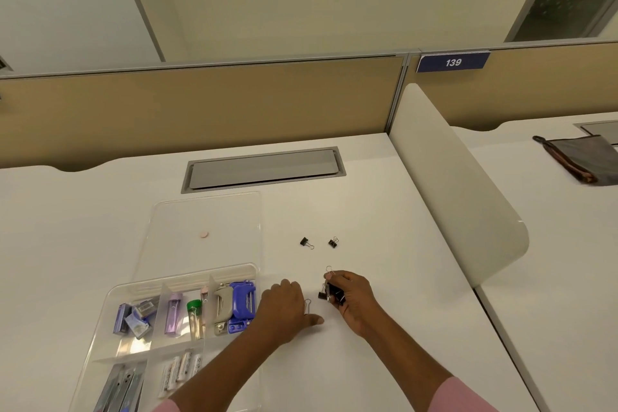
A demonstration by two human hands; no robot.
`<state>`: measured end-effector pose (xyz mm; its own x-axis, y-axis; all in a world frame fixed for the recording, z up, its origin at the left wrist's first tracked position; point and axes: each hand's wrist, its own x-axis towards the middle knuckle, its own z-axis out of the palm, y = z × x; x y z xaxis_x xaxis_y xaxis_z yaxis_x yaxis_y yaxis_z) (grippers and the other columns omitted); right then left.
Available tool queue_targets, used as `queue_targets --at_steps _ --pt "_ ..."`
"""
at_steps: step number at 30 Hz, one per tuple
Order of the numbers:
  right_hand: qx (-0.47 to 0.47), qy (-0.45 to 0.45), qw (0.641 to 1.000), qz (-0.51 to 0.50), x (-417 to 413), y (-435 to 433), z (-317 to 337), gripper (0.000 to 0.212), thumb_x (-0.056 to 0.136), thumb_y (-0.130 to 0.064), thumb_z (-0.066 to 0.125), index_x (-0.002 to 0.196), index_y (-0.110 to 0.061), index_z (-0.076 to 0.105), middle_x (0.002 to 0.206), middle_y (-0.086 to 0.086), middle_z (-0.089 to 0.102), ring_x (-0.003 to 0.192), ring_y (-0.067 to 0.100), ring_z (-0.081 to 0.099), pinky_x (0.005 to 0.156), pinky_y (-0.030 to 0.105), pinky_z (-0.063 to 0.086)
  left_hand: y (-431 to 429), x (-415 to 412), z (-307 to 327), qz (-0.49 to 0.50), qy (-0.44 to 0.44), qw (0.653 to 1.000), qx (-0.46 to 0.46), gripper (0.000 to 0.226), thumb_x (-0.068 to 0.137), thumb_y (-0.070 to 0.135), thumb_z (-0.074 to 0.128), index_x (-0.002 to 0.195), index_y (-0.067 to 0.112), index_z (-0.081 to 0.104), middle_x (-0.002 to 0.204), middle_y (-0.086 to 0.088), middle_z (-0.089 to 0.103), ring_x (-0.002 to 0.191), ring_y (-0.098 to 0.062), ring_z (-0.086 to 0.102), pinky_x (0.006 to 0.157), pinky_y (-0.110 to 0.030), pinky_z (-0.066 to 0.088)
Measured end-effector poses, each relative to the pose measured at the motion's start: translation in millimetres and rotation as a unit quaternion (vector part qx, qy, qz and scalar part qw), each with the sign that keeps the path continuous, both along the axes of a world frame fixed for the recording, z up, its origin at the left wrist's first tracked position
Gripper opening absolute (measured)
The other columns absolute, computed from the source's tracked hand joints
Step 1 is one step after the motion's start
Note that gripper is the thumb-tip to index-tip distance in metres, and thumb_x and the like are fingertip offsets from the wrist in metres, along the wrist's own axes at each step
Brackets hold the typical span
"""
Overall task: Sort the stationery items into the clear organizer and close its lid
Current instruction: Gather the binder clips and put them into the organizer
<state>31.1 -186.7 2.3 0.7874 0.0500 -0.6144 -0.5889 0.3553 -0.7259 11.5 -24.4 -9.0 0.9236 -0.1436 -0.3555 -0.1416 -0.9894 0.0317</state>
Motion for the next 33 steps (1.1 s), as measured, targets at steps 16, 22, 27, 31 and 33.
queue_targets --at_steps 16,22,27,31,33 --pt "-0.008 0.023 0.999 -0.035 -11 -5 -12 0.007 0.079 -0.002 0.074 0.073 -0.001 0.071 0.063 0.010 0.064 0.055 0.019 0.056 0.050 0.026 0.049 -8 -7 -23 0.033 -0.010 0.999 -0.004 0.058 0.090 0.062 0.034 0.111 0.010 0.051 0.108 -0.011 0.057 0.096 -0.028 0.057 0.077 -0.037 0.042" --pt "-0.007 0.028 0.998 -0.047 -15 -3 -14 0.006 0.079 -0.002 0.074 0.074 0.000 0.071 0.062 0.011 0.064 0.052 0.020 0.055 0.050 0.027 0.050 -23 -16 -16 0.115 -0.021 0.991 -0.067 0.043 0.080 0.053 0.042 0.100 0.015 0.045 0.088 -0.002 0.042 0.072 -0.019 0.050 0.061 -0.030 0.039" --pt "-0.003 0.031 0.998 -0.047 -18 -2 -17 0.006 0.079 -0.002 0.074 0.075 0.001 0.071 0.060 0.011 0.066 0.049 0.019 0.055 0.050 0.026 0.050 -35 -19 -14 0.160 -0.006 0.982 -0.103 0.035 0.079 0.037 0.054 0.104 0.015 0.043 0.100 -0.005 0.045 0.067 -0.018 0.052 0.056 -0.026 0.040" --pt "0.004 0.025 0.999 -0.041 -21 -2 -19 0.006 0.079 -0.003 0.074 0.077 0.001 0.071 0.060 0.011 0.067 0.049 0.018 0.056 0.050 0.026 0.050 -38 -16 -15 0.180 0.001 0.977 -0.117 0.030 0.083 0.019 0.057 0.109 0.012 0.044 0.110 -0.009 0.046 0.064 -0.016 0.047 0.057 -0.025 0.041" --pt "0.004 0.024 0.999 -0.042 -21 -3 -19 0.006 0.078 -0.003 0.074 0.075 0.001 0.071 0.060 0.011 0.066 0.049 0.018 0.056 0.050 0.027 0.050 -37 -16 -15 0.189 -0.001 0.974 -0.126 0.027 0.085 0.015 0.056 0.109 0.011 0.044 0.111 -0.011 0.046 0.062 -0.016 0.046 0.058 -0.025 0.041"
